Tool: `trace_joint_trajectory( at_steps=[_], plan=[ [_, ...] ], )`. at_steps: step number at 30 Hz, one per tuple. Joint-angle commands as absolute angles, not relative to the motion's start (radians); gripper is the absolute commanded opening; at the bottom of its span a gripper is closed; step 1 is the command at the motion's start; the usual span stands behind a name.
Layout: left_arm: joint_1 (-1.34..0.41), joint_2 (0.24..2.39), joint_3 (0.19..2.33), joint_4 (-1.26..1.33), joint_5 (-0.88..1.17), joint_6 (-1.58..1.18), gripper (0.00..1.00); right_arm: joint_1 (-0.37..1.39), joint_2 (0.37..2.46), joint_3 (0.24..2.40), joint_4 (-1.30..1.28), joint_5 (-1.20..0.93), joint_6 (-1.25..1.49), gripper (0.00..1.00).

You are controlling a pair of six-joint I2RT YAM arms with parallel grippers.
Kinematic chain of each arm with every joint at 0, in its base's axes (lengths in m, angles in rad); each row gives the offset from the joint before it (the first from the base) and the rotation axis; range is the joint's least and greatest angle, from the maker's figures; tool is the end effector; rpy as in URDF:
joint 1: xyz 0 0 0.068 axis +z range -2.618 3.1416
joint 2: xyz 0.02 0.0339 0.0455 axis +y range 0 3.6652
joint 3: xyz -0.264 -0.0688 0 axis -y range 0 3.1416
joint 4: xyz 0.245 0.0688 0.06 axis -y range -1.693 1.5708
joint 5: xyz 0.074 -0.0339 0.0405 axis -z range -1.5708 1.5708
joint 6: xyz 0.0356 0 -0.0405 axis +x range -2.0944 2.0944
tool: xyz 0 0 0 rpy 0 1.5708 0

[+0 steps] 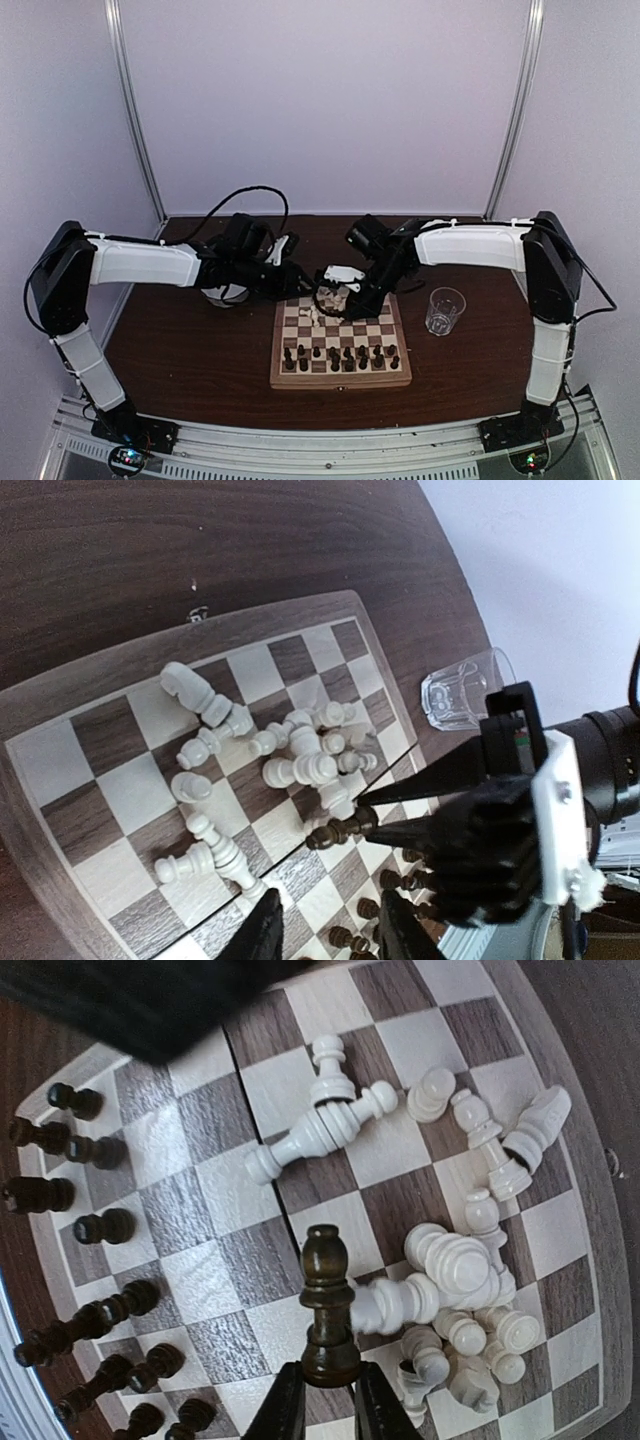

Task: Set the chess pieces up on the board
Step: Pick up the chess pile from the chessboard.

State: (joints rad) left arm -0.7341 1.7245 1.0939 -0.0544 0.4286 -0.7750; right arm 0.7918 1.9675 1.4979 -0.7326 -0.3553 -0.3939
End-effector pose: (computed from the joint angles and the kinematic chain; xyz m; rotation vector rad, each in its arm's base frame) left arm 0.2693 -0.2629 0.2111 0.2072 2.5084 -1.2104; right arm 0.2767 0.2978 0.1995 -1.6372 2.2630 0.5942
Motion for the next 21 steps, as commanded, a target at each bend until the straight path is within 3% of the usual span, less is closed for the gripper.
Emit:
trace_joint_trajectory(
  at_steps=[1, 21],
  plan=[
    [-0.729, 1.767, 1.080, 0.108, 0.519, -0.848, 0.34, 0.799, 1.894, 1.471, -0.682, -0.394, -0.400, 0.16],
    [-0.730, 1.832, 1.074, 0.169, 0.589, -0.967, 0.37, 0.776, 1.858, 1.471, -0.656, -0.418, -0.373, 0.15]
  ],
)
